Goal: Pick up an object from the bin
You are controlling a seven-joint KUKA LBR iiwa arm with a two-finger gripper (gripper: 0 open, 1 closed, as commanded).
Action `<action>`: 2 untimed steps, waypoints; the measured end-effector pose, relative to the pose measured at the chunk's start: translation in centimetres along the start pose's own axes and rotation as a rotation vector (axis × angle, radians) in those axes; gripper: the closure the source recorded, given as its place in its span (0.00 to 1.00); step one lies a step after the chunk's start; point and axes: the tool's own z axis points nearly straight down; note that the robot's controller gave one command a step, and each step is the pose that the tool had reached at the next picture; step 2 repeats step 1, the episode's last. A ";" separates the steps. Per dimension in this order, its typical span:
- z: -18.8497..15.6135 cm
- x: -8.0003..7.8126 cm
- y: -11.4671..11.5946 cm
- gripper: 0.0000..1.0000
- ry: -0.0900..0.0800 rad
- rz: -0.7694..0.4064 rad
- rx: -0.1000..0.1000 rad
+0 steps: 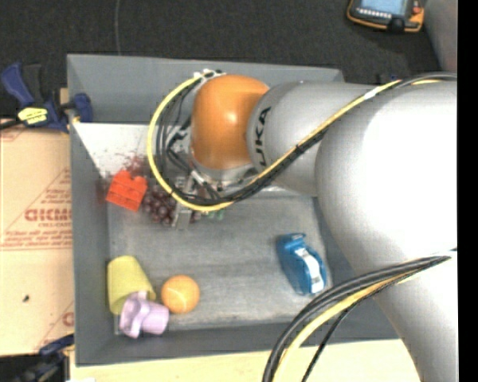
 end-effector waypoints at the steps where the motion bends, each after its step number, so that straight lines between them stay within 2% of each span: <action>1: -4.0 0.0 0.0 1.00 0.007 0.001 0.001; 2: -4.0 0.0 0.0 1.00 0.007 0.001 0.001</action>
Offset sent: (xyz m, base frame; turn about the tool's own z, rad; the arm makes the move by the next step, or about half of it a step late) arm -0.0024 -0.0006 0.0377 0.0007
